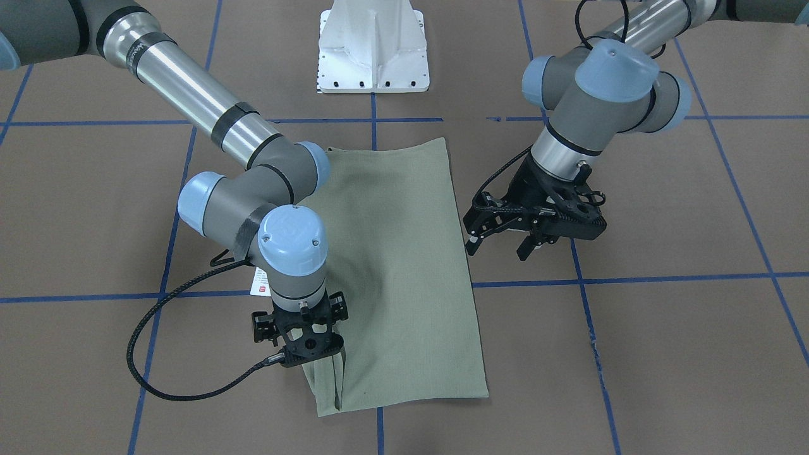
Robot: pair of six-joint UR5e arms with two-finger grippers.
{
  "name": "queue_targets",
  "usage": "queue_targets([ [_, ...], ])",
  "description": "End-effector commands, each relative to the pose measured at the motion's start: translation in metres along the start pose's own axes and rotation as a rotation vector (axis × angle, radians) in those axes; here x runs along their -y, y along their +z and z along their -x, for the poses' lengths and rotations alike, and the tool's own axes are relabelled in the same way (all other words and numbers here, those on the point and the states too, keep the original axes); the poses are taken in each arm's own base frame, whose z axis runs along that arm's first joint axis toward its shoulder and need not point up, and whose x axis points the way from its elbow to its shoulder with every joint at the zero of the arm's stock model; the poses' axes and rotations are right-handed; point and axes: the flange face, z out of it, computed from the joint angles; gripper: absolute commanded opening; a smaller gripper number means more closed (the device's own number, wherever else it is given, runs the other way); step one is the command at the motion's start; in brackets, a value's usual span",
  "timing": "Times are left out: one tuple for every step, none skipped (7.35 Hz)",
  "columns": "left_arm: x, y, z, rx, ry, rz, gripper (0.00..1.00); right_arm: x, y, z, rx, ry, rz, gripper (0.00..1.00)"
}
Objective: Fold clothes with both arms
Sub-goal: 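Move the right gripper to the collar corner beside the left gripper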
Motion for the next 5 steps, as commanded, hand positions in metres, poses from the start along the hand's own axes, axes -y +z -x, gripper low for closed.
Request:
queue_targets([
  [0.000, -0.001, -0.003, -0.006, 0.003, -0.002, 1.00, 0.013, 0.001, -0.035, -0.019, -0.011, 0.002, 1.00],
  [0.000, -0.001, -0.003, -0.006, 0.003, -0.002, 1.00, 0.014, 0.005, -0.051, -0.023, -0.028, 0.012, 1.00],
  [0.000, 0.000, -0.002, -0.005, 0.003, -0.001, 1.00, 0.014, 0.004, -0.051, -0.020, -0.023, 0.012, 1.00],
  [0.000, 0.000, -0.002, -0.005, 0.004, -0.001, 1.00, 0.020, -0.008, -0.038, -0.007, -0.027, -0.002, 1.00],
  [0.001, -0.001, -0.002, -0.004, 0.004, -0.004, 1.00, 0.025, -0.020, -0.022, 0.009, -0.038, -0.015, 1.00],
])
